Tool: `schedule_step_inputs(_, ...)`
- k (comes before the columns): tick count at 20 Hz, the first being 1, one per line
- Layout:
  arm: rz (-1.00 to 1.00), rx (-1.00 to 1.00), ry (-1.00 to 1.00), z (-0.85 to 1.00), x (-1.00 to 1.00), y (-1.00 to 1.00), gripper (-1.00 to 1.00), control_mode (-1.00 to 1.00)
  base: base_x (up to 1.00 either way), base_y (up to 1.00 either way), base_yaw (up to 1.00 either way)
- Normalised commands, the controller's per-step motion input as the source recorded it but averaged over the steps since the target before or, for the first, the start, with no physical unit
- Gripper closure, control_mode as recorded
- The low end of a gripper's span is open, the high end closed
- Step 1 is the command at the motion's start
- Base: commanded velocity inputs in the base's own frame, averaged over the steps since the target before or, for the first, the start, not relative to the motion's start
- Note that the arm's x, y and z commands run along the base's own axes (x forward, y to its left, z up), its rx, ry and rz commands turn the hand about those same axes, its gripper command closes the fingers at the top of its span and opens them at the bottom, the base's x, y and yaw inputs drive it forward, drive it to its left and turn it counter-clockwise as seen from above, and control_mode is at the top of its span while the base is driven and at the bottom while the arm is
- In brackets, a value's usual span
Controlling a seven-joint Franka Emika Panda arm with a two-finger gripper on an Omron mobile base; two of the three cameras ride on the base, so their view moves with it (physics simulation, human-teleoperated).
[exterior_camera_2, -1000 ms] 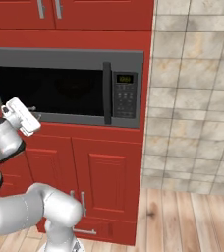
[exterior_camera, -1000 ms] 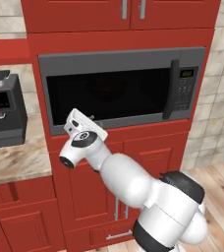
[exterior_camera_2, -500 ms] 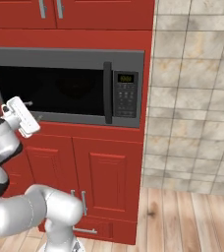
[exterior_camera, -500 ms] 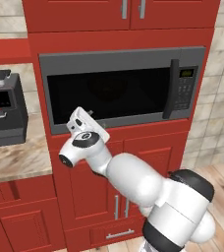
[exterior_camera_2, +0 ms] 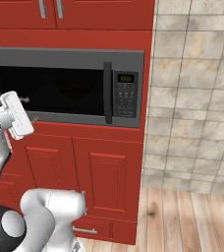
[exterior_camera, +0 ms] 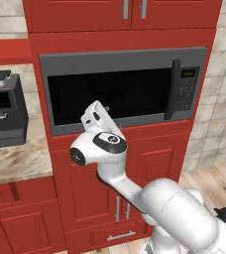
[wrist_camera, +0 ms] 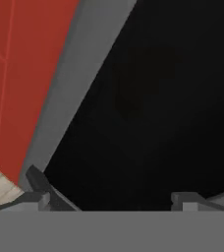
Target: Pick the lemon from the sink and place it in the bowl. Then pick the bowl and place it in the microwave. Then close the microwave door and press the start button.
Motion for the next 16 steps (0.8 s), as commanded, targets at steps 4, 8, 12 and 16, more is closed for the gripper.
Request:
schedule_step_inputs(4,0.00,0.18,0.32,0.64,-0.12,-0.93,-1.00,-1.00,0.00,0.00,0.00)
schedule_step_inputs(8,0.00,0.27,0.42,0.19,0.00,-1.00,-1.00,-1.00,0.00,0.00,0.00)
schedule_step_inputs(12,0.04,0.34,0.34,-0.03,0.00,-1.00,-1.00,-1.00,0.00,0.00,0.00)
schedule_step_inputs(16,0.14,0.41,0.10,-0.24,0.00,-1.00,-1.00,-1.00,0.00,0.00,0.00)
